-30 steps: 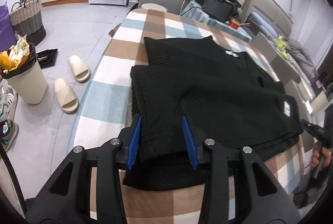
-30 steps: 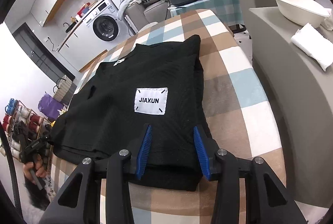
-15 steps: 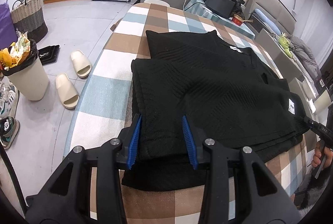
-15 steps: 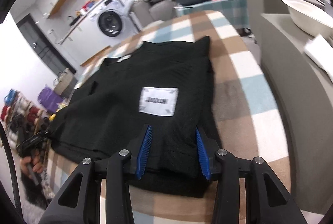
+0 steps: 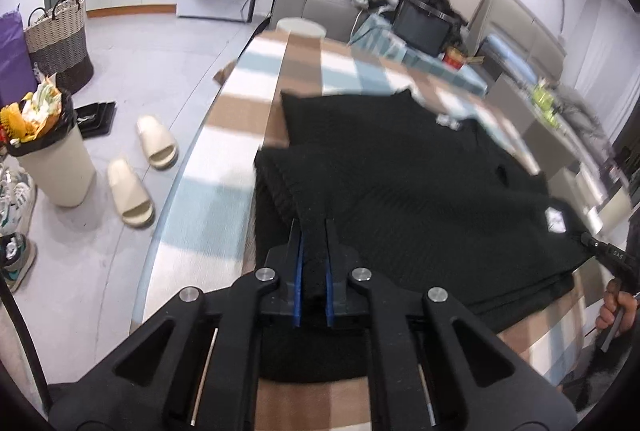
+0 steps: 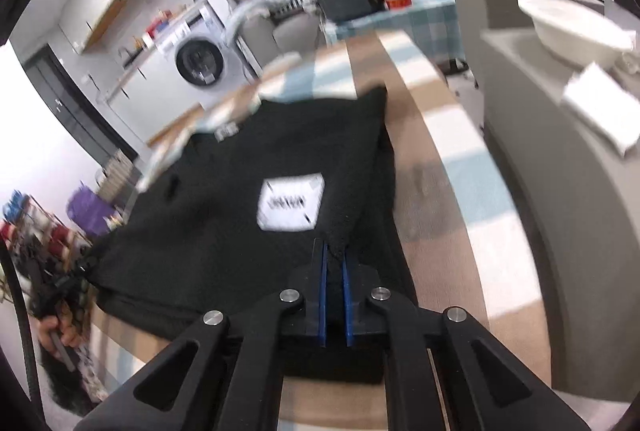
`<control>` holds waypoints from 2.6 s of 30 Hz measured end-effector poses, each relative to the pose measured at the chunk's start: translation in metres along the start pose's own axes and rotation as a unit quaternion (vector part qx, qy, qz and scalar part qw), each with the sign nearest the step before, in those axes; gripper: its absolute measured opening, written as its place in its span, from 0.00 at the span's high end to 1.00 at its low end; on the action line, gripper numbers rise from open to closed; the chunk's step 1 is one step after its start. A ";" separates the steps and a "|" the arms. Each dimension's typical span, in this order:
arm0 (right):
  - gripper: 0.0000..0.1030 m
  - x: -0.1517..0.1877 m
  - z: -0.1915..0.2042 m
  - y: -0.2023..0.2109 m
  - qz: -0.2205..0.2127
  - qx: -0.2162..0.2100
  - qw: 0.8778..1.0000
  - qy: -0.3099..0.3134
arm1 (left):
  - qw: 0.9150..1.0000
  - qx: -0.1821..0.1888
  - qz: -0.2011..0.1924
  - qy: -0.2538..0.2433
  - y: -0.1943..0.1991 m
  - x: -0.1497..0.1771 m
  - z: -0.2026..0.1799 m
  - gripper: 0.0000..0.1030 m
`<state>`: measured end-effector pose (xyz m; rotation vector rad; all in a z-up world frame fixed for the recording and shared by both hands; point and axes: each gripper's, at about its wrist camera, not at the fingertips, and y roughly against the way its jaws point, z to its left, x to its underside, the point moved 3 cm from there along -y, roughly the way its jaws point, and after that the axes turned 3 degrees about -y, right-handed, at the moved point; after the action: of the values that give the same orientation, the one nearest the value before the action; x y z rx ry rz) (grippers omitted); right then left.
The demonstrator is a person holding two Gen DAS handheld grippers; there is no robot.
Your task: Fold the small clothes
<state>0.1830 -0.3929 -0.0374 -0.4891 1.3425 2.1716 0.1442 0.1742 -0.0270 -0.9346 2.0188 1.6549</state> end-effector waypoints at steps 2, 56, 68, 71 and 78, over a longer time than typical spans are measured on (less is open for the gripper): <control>0.94 -0.015 0.005 0.007 -0.025 -0.024 0.999 -0.007 | 1.000 0.014 -0.018 0.009 0.003 -0.018 0.000 0.95; 0.59 -0.145 0.004 -0.129 -0.006 0.046 0.998 -0.037 | 0.998 -0.045 -0.006 0.049 -0.148 -0.096 0.013 0.24; 0.57 -0.154 -0.007 -0.176 0.027 0.085 0.996 -0.001 | 0.999 -0.044 0.004 0.029 -0.149 -0.094 0.006 0.24; 0.70 -0.152 0.001 -0.179 0.029 0.068 0.997 0.026 | 0.998 -0.049 0.011 0.023 -0.153 -0.095 0.004 0.24; 0.95 -0.162 0.001 -0.135 -0.081 0.067 0.994 0.023 | 0.998 -0.057 0.009 0.017 -0.154 -0.099 0.006 0.24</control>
<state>0.3940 -0.3835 -0.0417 -0.5777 1.4118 1.9353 0.3204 0.1915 -0.0743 -0.9924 1.9768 1.7912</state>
